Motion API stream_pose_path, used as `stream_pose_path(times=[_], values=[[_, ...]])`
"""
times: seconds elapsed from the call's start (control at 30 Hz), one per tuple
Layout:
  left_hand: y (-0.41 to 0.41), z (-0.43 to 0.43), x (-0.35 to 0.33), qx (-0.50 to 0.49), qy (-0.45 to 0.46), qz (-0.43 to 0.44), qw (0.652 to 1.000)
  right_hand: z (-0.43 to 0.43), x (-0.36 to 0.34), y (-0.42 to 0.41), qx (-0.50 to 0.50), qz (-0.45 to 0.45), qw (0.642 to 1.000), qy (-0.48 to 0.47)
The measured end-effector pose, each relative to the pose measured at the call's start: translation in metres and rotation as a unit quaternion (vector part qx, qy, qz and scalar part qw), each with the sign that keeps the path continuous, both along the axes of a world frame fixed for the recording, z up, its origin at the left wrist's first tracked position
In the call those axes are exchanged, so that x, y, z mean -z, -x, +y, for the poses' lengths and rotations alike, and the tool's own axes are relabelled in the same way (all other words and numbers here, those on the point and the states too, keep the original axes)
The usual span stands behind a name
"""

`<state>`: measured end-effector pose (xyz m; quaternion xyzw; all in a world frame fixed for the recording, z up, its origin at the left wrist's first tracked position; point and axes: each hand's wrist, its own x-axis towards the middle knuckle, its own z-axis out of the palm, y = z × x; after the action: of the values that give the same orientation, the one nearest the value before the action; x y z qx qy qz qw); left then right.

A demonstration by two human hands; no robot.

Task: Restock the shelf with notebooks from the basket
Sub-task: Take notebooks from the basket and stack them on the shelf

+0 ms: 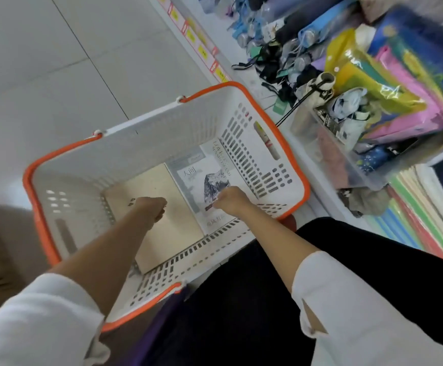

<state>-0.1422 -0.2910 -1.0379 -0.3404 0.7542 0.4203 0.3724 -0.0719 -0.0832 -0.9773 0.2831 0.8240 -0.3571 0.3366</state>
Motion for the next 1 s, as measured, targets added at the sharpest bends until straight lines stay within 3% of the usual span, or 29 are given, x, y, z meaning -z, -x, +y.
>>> stream_pose_path(times=[0.13, 0.27, 0.57, 0.73, 0.9, 1.0], values=[[-0.005, -0.027, 0.024, -0.015, 0.076, -0.021, 0.997, -0.013, 0.025, 0.014, -0.061, 0.005, 0.998, -0.022], [-0.008, -0.064, 0.054, -0.004, 0.100, -0.071, 0.992, -0.027, 0.053, 0.024, -0.041, 0.013, 0.998, -0.040], [-0.015, -0.059, 0.019, 0.009, 0.132, -0.049, 0.990, -0.035, 0.081, 0.028, -0.109, -0.088, 0.985, -0.103], [-0.008, -0.073, 0.017, -0.005, 0.096, -0.087, 0.992, -0.039, 0.086, 0.016, -0.204, -0.071, 0.954, -0.207], [-0.013, -0.080, 0.018, -0.116, 0.014, -0.112, 0.987, -0.051, 0.074, 0.025, -0.207, -0.089, 0.959, -0.170], [-0.019, -0.082, 0.014, -0.187, -0.056, -0.091, 0.977, -0.049, 0.059, 0.035, -0.204, -0.018, 0.968, -0.142]])
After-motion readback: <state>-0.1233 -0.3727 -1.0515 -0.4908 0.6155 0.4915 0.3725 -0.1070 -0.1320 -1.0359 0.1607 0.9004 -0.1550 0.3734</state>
